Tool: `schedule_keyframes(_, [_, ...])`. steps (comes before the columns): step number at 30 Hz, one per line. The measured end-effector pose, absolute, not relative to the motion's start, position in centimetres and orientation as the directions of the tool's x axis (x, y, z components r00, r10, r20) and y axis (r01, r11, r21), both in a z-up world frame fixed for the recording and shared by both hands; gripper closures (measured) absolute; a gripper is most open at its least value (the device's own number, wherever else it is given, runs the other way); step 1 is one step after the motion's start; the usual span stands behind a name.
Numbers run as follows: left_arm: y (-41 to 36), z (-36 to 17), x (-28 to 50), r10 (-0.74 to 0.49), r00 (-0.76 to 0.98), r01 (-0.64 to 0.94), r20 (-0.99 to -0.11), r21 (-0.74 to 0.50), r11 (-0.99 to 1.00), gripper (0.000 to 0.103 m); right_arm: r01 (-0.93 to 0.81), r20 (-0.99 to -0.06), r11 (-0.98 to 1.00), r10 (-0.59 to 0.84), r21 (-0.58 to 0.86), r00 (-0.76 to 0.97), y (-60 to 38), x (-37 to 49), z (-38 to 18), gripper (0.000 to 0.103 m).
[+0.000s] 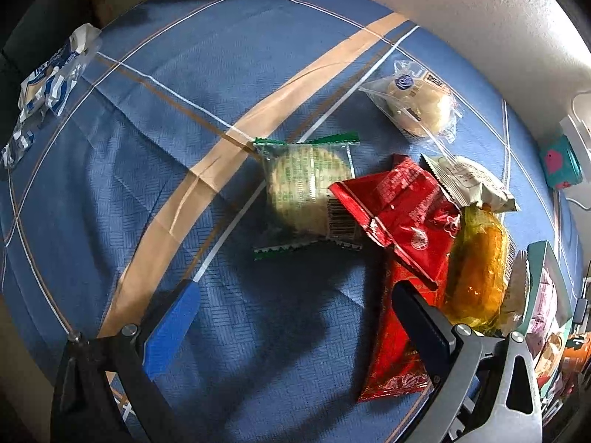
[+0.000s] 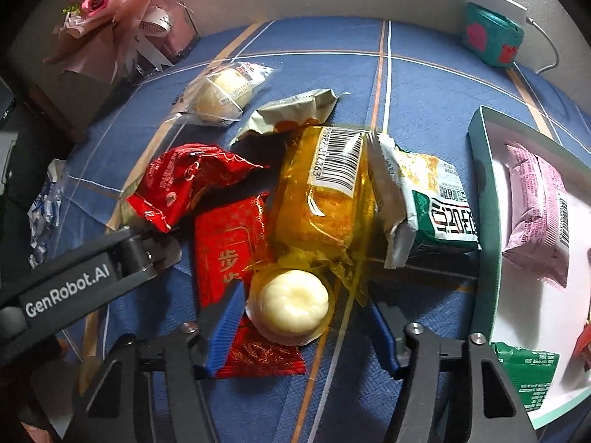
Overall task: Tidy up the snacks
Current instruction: 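Move both grippers back to the snack pile toward the yellow bag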
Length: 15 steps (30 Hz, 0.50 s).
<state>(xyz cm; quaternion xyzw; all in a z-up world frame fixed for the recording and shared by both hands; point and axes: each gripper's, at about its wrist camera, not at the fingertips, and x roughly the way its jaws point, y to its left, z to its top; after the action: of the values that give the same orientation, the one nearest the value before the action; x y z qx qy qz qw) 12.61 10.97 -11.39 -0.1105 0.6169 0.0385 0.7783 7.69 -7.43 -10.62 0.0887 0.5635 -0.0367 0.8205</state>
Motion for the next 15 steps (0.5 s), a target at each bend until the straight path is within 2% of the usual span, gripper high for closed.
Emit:
schedule_keyframes(4, [10.4, -11.1, 12.6, -0.088, 0.239, -0.174, -0.967, -0.132, 0.976, 0.000, 0.169, -0.931, 0.978, 0.052, 0.120, 0.360, -8.1, 7.5, -10.6, 0.049])
schedule_keyframes(15, [6.4, -10.3, 12.6, -0.111, 0.241, -0.076, -0.964, -0.132, 0.988, 0.000, 0.192, -0.943, 0.974, 0.050, 0.119, 0.330, -10.1, 5.6, -10.2, 0.050])
